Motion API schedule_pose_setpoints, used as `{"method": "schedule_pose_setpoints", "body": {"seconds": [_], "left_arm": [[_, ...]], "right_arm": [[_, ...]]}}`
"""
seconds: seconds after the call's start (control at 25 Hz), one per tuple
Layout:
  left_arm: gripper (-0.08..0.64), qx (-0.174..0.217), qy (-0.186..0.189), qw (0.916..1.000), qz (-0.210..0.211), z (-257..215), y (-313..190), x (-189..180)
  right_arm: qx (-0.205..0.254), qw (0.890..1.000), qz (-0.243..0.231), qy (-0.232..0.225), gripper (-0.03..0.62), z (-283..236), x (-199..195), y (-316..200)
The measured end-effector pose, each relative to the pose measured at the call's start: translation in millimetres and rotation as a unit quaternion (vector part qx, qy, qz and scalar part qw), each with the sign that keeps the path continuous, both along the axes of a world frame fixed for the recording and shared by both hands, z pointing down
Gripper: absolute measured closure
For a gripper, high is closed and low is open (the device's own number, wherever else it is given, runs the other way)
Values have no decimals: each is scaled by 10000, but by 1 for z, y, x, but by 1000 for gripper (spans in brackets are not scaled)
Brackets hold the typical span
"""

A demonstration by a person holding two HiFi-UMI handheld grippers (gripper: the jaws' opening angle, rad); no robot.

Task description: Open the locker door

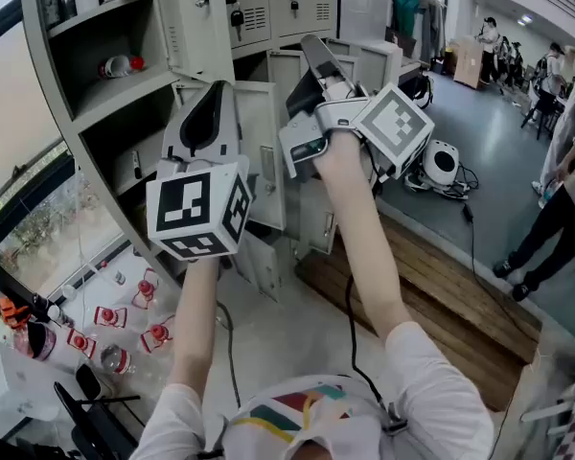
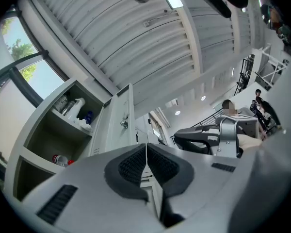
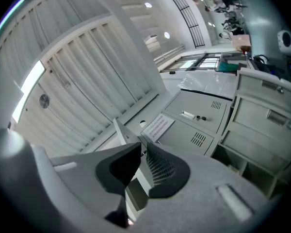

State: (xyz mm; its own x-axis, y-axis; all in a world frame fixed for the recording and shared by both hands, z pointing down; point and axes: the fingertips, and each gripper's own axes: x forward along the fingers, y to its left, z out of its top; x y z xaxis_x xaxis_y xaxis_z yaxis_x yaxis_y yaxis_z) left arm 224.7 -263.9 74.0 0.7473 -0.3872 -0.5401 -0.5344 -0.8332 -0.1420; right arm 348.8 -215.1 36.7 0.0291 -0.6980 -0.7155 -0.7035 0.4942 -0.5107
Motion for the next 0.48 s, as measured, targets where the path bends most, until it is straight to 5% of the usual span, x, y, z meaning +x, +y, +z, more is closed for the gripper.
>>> {"method": "schedule_pose_setpoints", "body": {"seconds": [0.28,0.48], "left_arm": [[543,-141,-55,9999,25,16,-7,-4],[545,-247,-59,9996,-105,26,-16,-17]], "right_arm": [[53,9884,855,1251,575,1,-23,16],[62,9530,2147,2135,583,1,-41,39]]}}
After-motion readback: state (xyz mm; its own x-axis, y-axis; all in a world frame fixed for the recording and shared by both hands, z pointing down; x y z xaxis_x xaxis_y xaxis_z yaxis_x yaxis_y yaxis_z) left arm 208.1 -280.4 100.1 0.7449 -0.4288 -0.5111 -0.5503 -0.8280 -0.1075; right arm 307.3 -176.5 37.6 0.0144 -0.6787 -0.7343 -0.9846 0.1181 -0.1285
